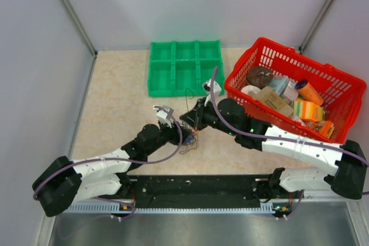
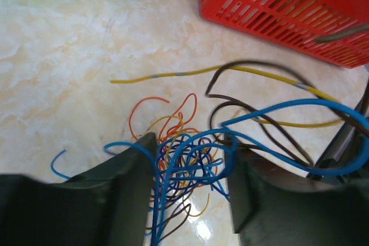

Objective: Untangle the cables

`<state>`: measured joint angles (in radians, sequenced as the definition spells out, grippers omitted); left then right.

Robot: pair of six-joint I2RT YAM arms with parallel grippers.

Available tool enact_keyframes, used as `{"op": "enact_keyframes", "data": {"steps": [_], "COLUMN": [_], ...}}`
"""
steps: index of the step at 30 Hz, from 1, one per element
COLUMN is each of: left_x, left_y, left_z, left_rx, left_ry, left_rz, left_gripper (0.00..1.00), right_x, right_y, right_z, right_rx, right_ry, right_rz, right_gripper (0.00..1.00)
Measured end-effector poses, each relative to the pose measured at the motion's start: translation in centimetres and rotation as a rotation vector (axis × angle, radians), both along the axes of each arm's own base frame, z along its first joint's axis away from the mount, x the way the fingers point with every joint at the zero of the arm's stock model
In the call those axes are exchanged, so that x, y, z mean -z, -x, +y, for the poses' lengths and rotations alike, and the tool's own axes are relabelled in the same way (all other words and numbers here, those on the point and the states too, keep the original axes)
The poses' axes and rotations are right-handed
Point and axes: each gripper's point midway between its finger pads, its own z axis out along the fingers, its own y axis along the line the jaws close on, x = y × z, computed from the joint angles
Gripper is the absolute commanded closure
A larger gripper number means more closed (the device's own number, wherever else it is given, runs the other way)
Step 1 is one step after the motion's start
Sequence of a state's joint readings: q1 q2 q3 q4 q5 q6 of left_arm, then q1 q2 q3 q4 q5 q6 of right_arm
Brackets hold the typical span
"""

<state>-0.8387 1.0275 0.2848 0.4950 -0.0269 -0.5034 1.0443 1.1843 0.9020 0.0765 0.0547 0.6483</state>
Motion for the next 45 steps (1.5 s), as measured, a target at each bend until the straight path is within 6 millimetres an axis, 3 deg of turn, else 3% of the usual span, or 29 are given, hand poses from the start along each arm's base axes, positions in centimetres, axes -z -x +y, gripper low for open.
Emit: {"op": "enact_keyframes", "data": {"steps": [3, 5, 12, 14, 24, 31, 38, 45], "left_x": [0.1, 0.3, 2.1, 2.6, 2.8, 3.9, 5.3, 7.6], "left_y": [-0.7, -1.0, -0.7, -0.5, -0.7, -0.8, -1.2, -0.9], "left_z": [-0.1, 0.1, 1.3, 1.5, 1.7, 2.0, 2.4, 3.1], "left_rx": [-0.025, -0.049, -0.101, -0.106, -0.134, -0.17, -0.22, -0.251], "left_ry": [0.01, 0.015, 0.021, 0.02, 0.047, 0.047, 0.039, -0.007], "left_rz": [-0.013, -0.014, 0.02, 0.032, 0.051, 0.087, 0.128, 0.184], "left_gripper": [0.79, 0.86, 0.93, 1.0, 1.0, 1.0, 1.0, 1.0], "right_x": [-0.5, -1.4, -5.7, -7.0, -12.4, -18.1, -24.2, -33.4], "right_y": [0.0, 0.0, -0.5, -0.8, -1.5, -1.5, -1.2, 0.3], "right_z": [0.0, -0.1, -0.7, -0.8, -1.8, -3.1, -5.4, -9.9], "right_rx": [0.001, 0.003, 0.036, 0.046, 0.082, 0.107, 0.148, 0.224], "right_ry": [-0.001, -0.011, -0.056, -0.07, -0.084, -0.122, -0.16, -0.282], "right_rz": [0.004, -0.003, -0.072, -0.096, -0.211, -0.314, -0.431, -0.603], "right_gripper": [1.0, 1.0, 1.0, 1.0, 1.0, 1.0, 1.0, 1.0]}}
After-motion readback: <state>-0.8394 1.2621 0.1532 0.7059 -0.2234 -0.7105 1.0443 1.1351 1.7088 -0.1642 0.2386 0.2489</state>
